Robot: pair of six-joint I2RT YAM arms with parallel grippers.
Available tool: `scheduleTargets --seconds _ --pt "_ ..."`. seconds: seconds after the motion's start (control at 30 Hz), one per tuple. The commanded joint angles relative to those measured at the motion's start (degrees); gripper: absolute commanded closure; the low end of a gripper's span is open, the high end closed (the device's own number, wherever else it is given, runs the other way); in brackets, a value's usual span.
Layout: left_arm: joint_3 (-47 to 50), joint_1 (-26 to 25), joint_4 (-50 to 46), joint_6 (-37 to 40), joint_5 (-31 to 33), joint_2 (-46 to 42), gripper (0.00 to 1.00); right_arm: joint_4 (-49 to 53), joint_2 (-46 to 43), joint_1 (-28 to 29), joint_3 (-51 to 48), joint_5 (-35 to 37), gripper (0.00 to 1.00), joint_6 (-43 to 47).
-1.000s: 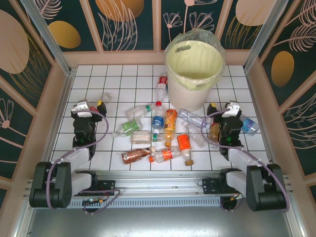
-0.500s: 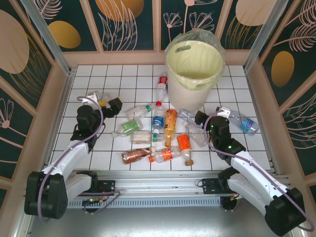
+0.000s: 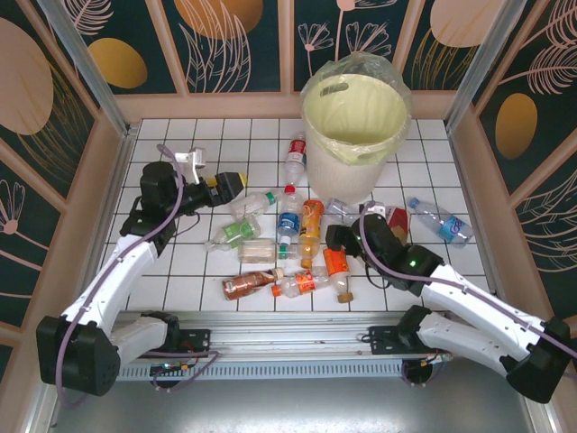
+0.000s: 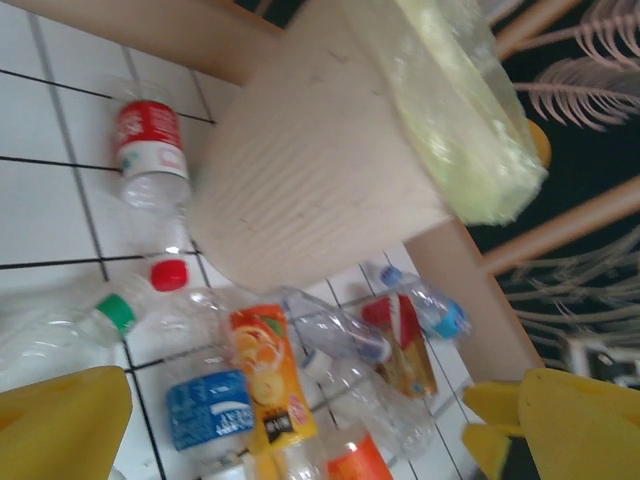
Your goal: Put the plastic bottles in the bin
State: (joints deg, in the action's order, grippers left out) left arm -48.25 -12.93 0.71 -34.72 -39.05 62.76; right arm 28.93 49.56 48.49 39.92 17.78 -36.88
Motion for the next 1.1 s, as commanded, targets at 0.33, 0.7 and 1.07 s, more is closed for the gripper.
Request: scheduleTargets --seconds 0.33,0.7,1.07 --pt "2.36 -0.26 1.01 3.38 -10.34 -8.63 0.02 13.99 8.90 1.67 6.17 -7.83 0.18 -2.36" --pt "2.87 -0.24 2.04 2.63 -10.09 -8.97 0.01 11.08 16.61 1.61 7.18 -8.60 0.21 -0.85" --pt "3.59 -0.25 1.66 2.06 -8.81 -8.64 0.01 8.34 25.61 0.49 8.24 -8.22 0.21 2.55"
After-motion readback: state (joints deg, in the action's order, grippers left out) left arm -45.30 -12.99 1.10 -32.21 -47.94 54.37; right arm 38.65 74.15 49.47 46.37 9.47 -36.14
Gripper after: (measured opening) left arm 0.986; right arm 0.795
